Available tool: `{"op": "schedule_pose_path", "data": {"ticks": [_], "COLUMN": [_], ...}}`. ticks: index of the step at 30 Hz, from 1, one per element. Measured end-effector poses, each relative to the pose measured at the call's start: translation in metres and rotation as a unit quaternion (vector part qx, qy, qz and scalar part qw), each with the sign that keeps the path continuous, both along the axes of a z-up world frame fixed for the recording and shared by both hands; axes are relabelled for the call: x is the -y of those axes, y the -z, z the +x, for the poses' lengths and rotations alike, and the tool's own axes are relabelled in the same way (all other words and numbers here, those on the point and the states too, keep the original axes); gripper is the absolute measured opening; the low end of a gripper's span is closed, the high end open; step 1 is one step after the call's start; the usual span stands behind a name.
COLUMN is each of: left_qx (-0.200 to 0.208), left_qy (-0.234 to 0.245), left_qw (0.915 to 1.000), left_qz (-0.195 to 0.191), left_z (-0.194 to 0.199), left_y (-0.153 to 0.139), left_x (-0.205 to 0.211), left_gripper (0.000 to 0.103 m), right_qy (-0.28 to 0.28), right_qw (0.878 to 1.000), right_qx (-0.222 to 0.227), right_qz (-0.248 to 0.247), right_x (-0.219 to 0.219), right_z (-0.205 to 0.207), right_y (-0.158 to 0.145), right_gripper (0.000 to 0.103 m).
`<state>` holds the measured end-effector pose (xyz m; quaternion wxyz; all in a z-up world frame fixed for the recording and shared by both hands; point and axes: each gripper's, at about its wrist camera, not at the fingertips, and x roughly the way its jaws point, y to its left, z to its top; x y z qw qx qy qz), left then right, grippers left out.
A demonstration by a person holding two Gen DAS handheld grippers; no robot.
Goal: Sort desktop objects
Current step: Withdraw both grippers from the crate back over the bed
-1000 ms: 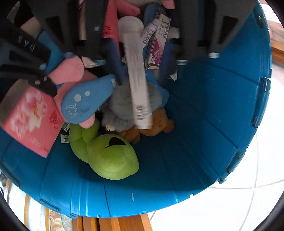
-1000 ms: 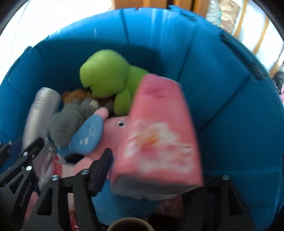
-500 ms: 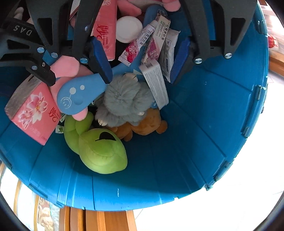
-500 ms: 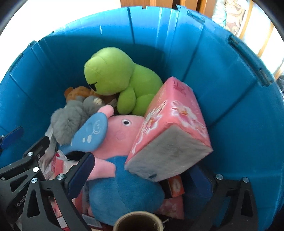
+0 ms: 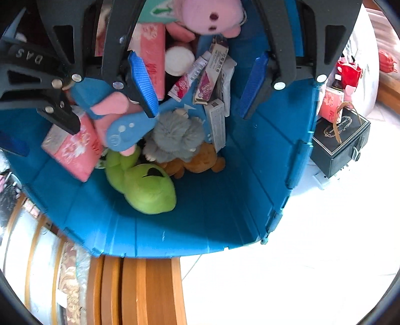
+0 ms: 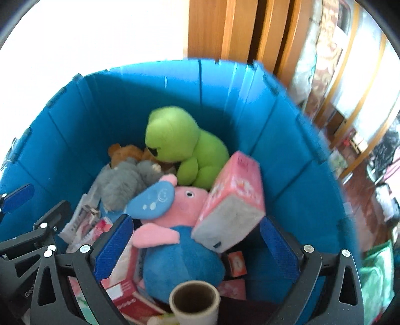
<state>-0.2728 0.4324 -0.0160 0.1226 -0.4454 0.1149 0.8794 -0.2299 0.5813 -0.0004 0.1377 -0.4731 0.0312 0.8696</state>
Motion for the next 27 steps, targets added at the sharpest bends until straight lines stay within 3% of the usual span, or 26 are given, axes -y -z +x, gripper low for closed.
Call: {"op": "schedule_pose_path", "data": {"ticks": [6,11,14,20,27], "left_qx": [-0.015,-0.008,-0.013,-0.002,0.020], "left_qy": [-0.005,-0.022,-0.044,-0.080,-0.135], "left_qw": [0.9999,0.9992,0.9985,0.9964,0.9906], "left_qz": [0.003,0.033,0.031,0.028,0.001], "left_z": [0.015,0.021,0.023,0.022,0.019], "left_y": [-0.032,-0.058,-0.068,-0.073,-0.054], "left_x": [0.024,0.061,0.088,0.158,0.262], "left_gripper": [0.067,0.067,0.067,0.067,0.067], "right_qy": [-0.005,-0.027,-0.043,-0.084,-0.139], "right_qw": [1.000,0.999,0.999,0.996,0.990], "right_qx": [0.003,-0.006,-0.011,-0.016,-0.005], "right_qz": [0.016,0.021,0.022,0.025,-0.005], "right_x": [0.020,0.049,0.070,0.130,0.214], "right_z": [0.009,0.010,0.007,-0.002,-0.023], "right_y": [-0.033,-0.060,-0.074,-0.091,-0.084], "right_gripper": [0.103,0.103,0.103,0.103,0.103]}}
